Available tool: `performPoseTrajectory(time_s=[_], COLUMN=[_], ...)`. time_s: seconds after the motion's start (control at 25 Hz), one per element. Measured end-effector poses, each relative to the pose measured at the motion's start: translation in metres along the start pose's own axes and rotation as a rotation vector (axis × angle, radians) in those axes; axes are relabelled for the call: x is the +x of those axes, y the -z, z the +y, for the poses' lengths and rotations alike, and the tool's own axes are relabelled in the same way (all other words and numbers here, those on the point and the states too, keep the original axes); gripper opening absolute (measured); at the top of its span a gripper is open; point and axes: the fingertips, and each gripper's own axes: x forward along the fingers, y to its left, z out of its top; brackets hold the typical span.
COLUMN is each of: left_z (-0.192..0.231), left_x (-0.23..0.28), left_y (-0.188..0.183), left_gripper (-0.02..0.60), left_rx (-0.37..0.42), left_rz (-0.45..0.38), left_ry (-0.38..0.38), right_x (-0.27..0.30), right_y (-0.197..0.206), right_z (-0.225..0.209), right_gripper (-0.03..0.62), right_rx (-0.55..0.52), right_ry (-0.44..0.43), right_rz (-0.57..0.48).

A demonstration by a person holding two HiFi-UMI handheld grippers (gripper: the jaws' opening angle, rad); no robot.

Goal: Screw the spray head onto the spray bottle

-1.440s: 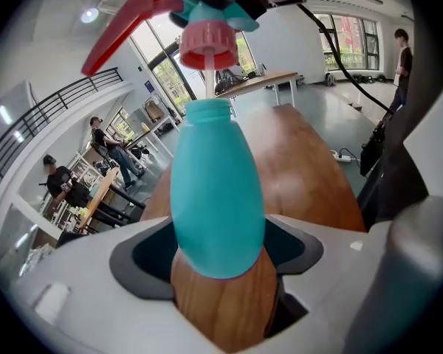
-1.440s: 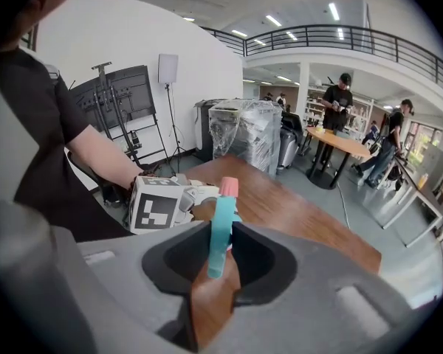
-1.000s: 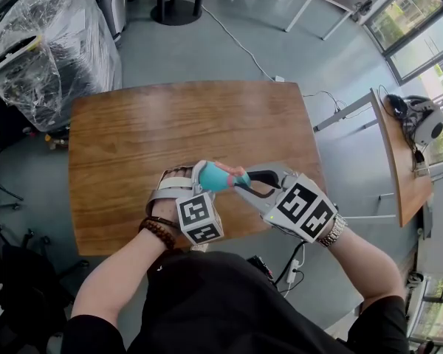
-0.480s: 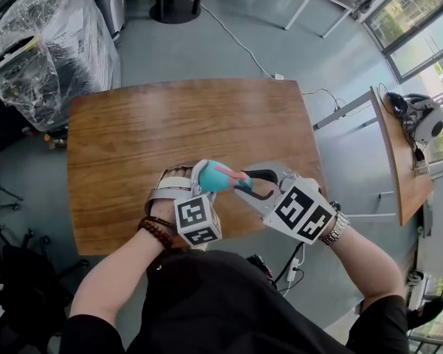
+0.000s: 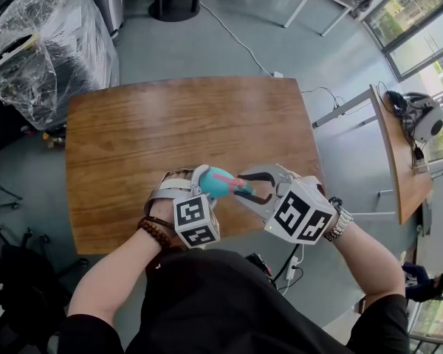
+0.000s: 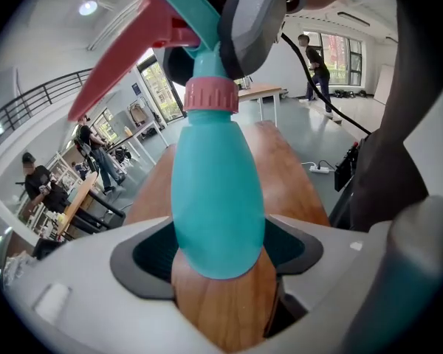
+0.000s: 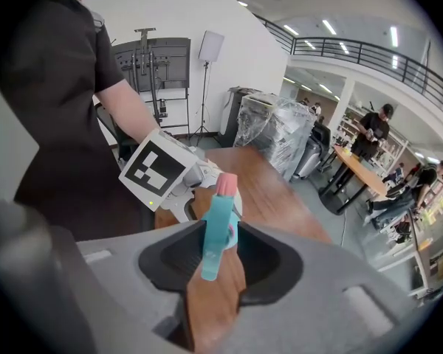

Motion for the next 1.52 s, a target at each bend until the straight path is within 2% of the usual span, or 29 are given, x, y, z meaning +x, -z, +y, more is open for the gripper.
performPoseTrajectory(time_s=[0.12,0.52,0.6,0.68,0.84,1.04,1.12,1.24,1.32,1.4,1.52], left_z=[-0.003,-0.005,-0.004,0.0,0.007,0.01,0.013,0.023,0.026,0.025,0.016], left_x=[0.0,-0.007,-0.009,-0.011,-0.012,-0.01,-0.008,-0.007,-0.006,-0.003,0.001], left_y=[-0.001,-0.006,-0.005,-0.006,-0.009,-0.006,-0.002,0.007,0.01,0.012,0.009], left_gripper=[0.388,0.388,0.387,0.385,0.382,0.38,0.38,0.38,0.38,0.382,0.382], left_rx=[-0.007,0.04,0.058,0.07,0.061,0.038,0.049,0.113,0.144,0.142,0.107], left_rz=[-0.002,0.002,0.003,-0.008,-0.021,0.007,0.044,0.12,0.15,0.154,0.125], left_ry=[0.015,0.0,-0.016,-0.046,-0.103,-0.15,-0.18,-0.255,-0.286,-0.277,-0.229], right_x=[0.002,0.009,0.009,0.008,0.004,0.006,0.008,0.014,0.018,0.02,0.02], right_y=[0.004,0.008,0.009,0.009,0.009,0.013,0.018,0.027,0.03,0.031,0.031], right_z=[0.006,0.01,0.011,0.008,-0.003,-0.012,-0.017,-0.021,-0.021,-0.022,-0.022], right_gripper=[0.133,0.13,0.128,0.127,0.127,0.127,0.127,0.127,0.127,0.129,0.139], right_rx=[-0.004,-0.076,-0.056,0.032,0.315,0.623,0.822,1.209,1.374,1.419,1.372], right_ry=[-0.028,-0.005,-0.02,-0.045,-0.078,-0.043,-0.032,-0.069,-0.1,-0.106,-0.095], right_rz=[0.015,0.041,0.037,0.01,-0.083,-0.15,-0.186,-0.263,-0.308,-0.327,-0.315])
